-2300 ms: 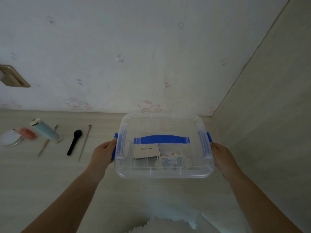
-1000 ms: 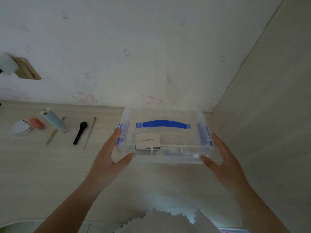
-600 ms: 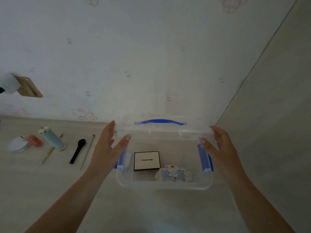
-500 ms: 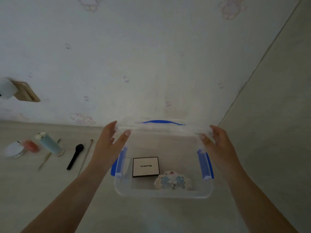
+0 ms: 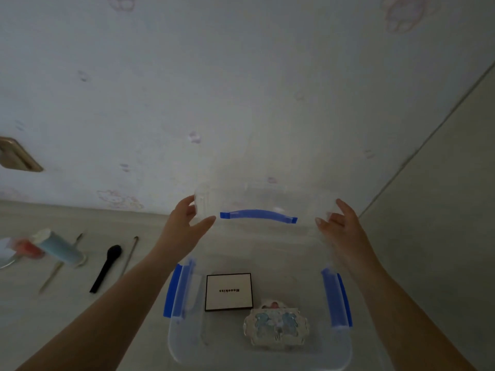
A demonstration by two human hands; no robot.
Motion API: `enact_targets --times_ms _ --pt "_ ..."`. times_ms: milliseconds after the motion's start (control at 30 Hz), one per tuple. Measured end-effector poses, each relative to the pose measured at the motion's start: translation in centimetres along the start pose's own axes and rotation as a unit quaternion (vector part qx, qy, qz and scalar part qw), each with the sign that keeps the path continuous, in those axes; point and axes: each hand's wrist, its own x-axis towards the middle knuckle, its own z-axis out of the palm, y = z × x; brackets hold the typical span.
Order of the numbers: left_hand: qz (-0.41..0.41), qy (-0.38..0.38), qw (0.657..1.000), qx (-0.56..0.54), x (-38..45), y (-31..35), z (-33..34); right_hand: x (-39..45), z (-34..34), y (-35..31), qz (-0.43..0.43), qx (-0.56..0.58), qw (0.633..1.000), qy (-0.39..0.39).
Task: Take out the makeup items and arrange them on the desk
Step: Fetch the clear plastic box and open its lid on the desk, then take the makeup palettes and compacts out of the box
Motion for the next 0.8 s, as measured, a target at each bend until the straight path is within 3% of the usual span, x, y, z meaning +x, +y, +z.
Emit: enact_targets --times_ms 500,800 --pt "-0.069 -0.050 0.996 0.037 2.6 -1.7 1.2 2.4 1.0 1.7 0.084 -0.058 0.993 -0.061" --pt "-0.111 -0.051 0.993 0.007 3.3 -2.4 1.1 2.8 1.3 1.6 0.070 -0.086 0.992 -0.068"
